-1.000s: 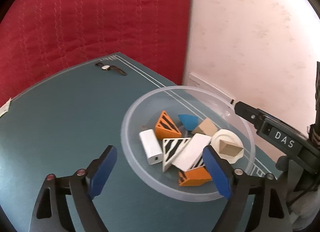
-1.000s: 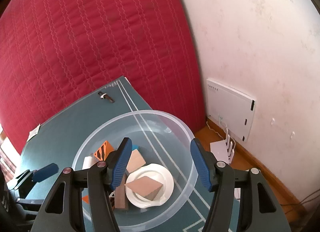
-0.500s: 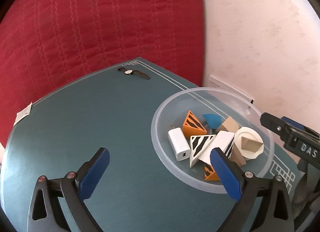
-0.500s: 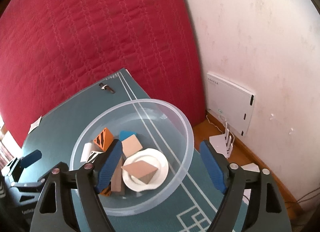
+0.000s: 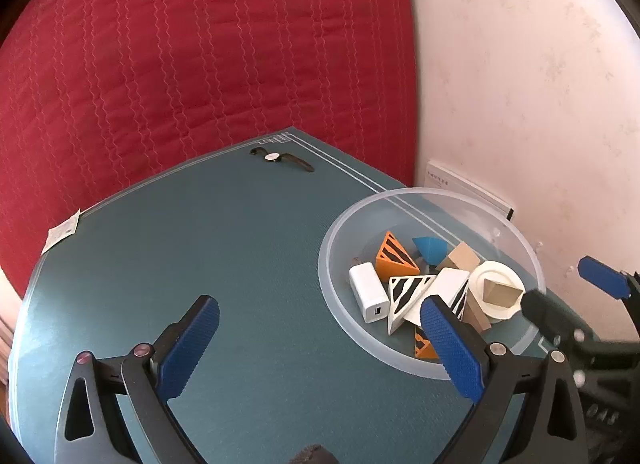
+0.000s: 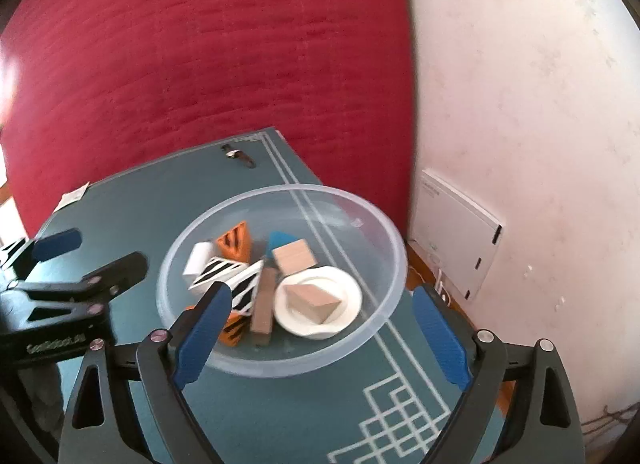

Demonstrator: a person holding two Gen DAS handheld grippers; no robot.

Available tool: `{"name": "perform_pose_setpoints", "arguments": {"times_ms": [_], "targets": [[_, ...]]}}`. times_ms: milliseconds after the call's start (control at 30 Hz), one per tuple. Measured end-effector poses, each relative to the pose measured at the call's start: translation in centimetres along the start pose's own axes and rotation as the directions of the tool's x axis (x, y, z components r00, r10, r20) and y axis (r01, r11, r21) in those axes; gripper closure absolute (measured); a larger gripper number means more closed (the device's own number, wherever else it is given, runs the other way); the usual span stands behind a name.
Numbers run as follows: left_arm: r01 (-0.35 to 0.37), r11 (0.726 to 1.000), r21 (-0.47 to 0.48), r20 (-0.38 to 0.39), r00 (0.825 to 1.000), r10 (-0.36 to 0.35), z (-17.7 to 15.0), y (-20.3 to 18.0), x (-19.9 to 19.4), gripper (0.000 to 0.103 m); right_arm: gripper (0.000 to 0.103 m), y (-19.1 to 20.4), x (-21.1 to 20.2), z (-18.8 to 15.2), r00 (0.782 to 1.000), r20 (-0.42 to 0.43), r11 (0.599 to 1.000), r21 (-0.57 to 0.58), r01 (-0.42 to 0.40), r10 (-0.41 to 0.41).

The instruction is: Organize rigid objects

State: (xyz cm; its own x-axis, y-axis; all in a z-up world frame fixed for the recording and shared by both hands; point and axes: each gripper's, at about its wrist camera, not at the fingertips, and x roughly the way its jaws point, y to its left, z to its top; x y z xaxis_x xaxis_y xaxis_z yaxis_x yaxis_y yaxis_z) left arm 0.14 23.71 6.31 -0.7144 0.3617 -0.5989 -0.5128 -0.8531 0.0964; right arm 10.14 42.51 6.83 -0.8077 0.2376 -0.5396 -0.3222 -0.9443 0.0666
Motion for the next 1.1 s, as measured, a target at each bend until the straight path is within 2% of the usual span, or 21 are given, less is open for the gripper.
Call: {"name": "perform_pose_setpoints", "arguments": {"times_ms": [200,600,1100], "targets": [[-0.017,1.000,0.018,0.004,1.000,0.017,-0.1,-0.3,-0.3,0.001,0.009,0.9,0.0,-0.5,1.000,-0.018,1.000,-0.029,-0.005,0.004],[-0.048,0.999,0.011,-0.001,0.999,0.048,-0.5,0.0,-0.2,0.001,0.009,1.0,0.6,-1.3,0.996,-0.053,0.996,-0.060,0.064,-0.067],[-0.038,0.999,0.037,-0.004,0.999,0.038,-1.1,-0.8,-0.1,0.001,0.009,0.6,0.8,-1.4,0.995,-0.073,0.996,-0.050,0.068,-0.072]]}}
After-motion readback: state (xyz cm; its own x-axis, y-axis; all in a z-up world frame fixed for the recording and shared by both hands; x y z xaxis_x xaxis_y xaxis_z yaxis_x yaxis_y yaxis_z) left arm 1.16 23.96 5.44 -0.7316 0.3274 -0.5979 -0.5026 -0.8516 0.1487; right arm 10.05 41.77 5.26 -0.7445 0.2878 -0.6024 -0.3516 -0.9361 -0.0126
